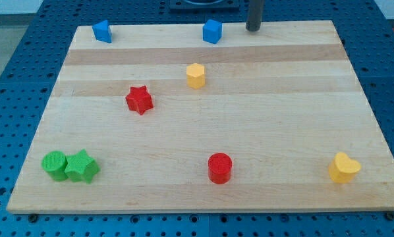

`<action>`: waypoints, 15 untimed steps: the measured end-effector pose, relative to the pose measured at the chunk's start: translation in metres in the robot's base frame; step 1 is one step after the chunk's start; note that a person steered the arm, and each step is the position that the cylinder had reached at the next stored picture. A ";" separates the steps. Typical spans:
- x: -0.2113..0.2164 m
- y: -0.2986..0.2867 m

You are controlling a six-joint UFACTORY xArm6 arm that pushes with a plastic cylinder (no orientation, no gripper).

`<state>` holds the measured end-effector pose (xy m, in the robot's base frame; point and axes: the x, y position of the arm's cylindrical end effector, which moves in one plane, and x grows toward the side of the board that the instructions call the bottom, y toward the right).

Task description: Place the cube at the center left side of the board

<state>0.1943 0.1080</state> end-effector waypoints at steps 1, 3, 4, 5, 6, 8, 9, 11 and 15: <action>-0.001 -0.014; 0.001 -0.067; 0.013 -0.077; 0.033 -0.077; 0.050 -0.087; 0.081 -0.127; 0.106 -0.144; 0.132 -0.188; 0.173 -0.288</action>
<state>0.3678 -0.1803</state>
